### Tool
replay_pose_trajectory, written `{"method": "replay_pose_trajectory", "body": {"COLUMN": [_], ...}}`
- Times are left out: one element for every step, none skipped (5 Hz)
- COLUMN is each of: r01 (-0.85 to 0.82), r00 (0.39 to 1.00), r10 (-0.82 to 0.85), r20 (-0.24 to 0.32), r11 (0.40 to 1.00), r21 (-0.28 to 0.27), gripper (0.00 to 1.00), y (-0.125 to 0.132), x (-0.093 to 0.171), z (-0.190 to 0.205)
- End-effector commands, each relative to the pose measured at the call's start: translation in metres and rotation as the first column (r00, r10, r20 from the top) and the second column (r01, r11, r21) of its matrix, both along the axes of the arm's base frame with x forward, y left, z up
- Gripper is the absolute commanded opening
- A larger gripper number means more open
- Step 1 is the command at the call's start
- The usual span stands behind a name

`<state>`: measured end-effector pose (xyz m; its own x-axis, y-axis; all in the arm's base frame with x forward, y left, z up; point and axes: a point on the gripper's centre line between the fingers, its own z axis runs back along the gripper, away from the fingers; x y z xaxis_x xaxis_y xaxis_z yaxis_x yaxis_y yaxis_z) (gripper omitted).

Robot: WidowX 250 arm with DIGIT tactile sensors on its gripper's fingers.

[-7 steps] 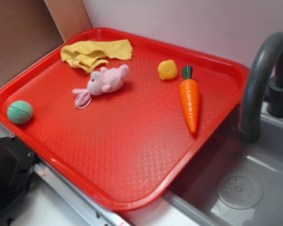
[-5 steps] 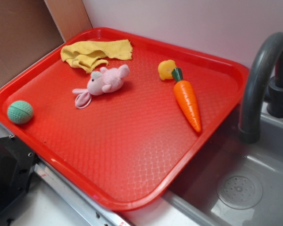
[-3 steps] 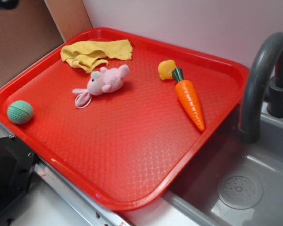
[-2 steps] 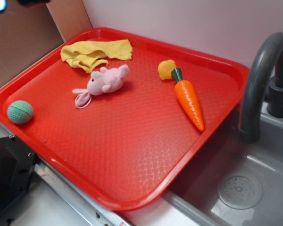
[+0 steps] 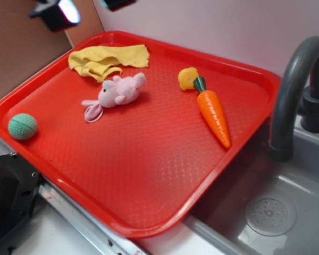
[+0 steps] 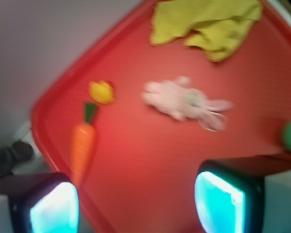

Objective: Grab the carrot.

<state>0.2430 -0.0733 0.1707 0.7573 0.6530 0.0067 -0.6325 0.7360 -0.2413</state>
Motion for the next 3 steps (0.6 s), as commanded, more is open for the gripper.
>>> {"method": "replay_pose_trajectory", "body": {"r01": [-0.044,-0.045,-0.018], "r00": [0.998,0.999,0.998], "r10": [0.046,0.045,0.014], "r20": [0.038,-0.007,-0.053], "r11": [0.997,0.996,0.997], "r21": [-0.057,-0.077,-0.079], "gripper": [1.0,1.0,1.0], "y": [-0.035,-0.042,-0.049], "x": [0.064,0.078,0.083], "z": [-0.038,-0.066,-0.094]}}
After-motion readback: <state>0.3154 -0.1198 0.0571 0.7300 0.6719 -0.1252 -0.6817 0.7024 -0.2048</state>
